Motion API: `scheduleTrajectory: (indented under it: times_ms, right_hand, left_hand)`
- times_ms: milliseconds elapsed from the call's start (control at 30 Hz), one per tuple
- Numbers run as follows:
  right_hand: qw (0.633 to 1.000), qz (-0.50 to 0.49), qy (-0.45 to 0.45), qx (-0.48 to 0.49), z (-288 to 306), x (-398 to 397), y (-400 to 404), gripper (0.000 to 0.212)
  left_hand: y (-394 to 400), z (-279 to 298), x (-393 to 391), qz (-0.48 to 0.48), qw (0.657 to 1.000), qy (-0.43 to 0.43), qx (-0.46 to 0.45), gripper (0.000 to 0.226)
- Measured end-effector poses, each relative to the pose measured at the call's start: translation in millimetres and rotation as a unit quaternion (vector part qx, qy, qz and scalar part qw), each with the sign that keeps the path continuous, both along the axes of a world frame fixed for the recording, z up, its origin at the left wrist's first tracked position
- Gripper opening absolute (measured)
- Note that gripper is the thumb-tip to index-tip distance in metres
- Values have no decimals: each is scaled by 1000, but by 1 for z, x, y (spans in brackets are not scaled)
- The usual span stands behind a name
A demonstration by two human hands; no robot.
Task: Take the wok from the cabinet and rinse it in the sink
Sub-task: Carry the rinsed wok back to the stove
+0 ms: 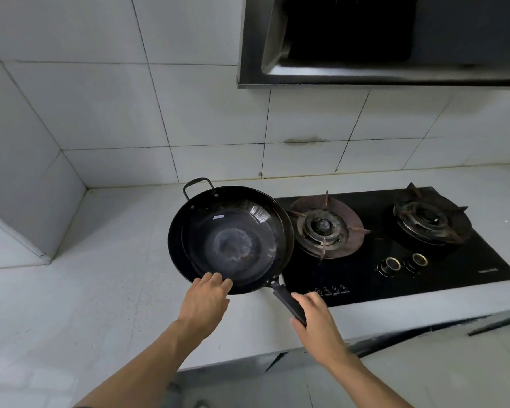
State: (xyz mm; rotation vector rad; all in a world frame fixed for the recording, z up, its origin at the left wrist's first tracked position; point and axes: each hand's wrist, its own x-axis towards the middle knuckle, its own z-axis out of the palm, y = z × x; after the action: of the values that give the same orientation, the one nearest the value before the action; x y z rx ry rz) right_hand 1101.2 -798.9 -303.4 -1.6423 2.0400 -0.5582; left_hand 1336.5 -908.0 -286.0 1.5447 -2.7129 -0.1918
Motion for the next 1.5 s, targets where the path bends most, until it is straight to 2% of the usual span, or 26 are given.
scheduleTrajectory:
  times_ms: [233,333,467,700,1200,1267,1400,1500]
  right_hand:
    - [1000,13,-3,-13,-2,-11,24,57]
    - [1000,15,-14,-13,0,-12,23,56]
    - [999,15,-41,-5,-1,-13,20,54]
    - [999,11,-52,-5,0,-2,2,54]
    - [996,9,-84,24,5,45,-29,50]
    - [996,17,-84,29,7,50,-28,48]
    - [995,30,-89,25,10,62,-28,39]
    - [995,35,-94,23,12,65,-38,37]
  left_hand:
    - [3,4,-14,12,999,-37,-16,25]
    - [1,5,-16,13,999,-31,-24,19]
    - [-2,-9,-9,-3,998,-55,-27,38]
    - [-18,-10,1,-14,997,-61,-37,48]
    - [-56,-11,33,44,997,-61,-36,46]
    - [-57,-13,36,56,997,-52,-31,42]
    - [-55,-6,41,82,997,-8,4,19]
    - [-52,-2,41,75,997,5,15,22]
